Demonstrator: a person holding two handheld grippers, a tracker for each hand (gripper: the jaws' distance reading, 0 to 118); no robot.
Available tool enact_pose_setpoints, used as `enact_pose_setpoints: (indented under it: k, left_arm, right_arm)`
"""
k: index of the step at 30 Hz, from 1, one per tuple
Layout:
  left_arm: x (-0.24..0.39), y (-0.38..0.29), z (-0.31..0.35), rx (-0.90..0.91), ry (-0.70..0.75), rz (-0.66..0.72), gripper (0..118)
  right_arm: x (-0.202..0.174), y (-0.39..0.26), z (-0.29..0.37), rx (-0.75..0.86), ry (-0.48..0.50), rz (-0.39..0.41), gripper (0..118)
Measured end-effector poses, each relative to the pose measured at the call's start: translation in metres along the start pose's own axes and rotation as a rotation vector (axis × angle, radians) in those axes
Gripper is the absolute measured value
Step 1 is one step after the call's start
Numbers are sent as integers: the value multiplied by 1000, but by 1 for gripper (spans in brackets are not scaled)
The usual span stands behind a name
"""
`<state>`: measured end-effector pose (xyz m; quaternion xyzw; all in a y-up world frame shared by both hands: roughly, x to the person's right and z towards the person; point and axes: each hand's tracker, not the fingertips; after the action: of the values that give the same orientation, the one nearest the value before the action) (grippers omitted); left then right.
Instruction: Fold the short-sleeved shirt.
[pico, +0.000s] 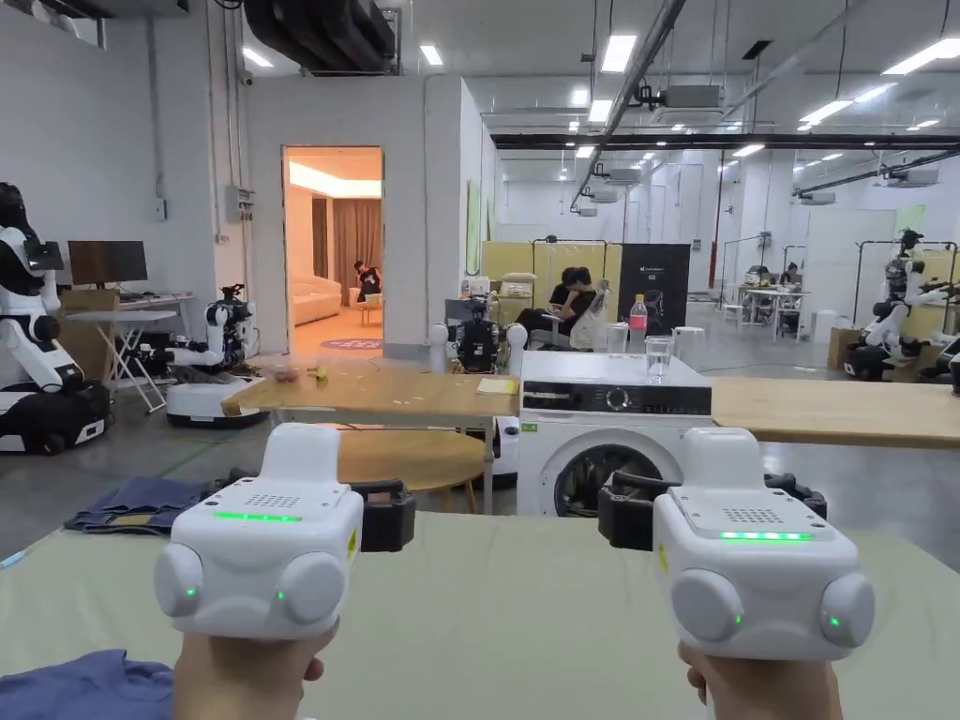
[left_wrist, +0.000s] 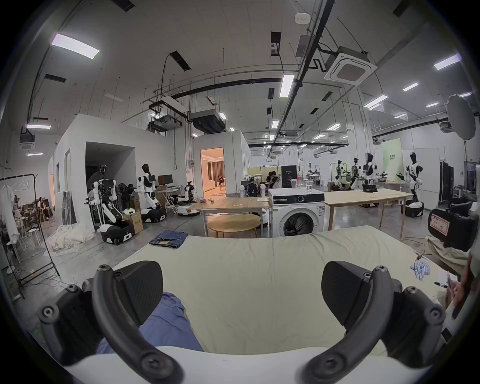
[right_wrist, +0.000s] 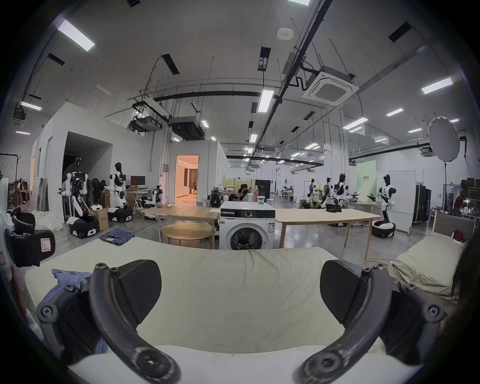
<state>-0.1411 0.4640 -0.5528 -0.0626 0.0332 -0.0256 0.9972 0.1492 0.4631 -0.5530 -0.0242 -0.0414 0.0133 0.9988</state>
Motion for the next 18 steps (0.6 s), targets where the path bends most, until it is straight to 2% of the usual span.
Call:
enact_pose_setpoints:
  k: [18]
  left_arm:
    - [3,1,0,-1,-10,-1,118]
  right_arm:
    - [1,2,1,2,-2,3,118]
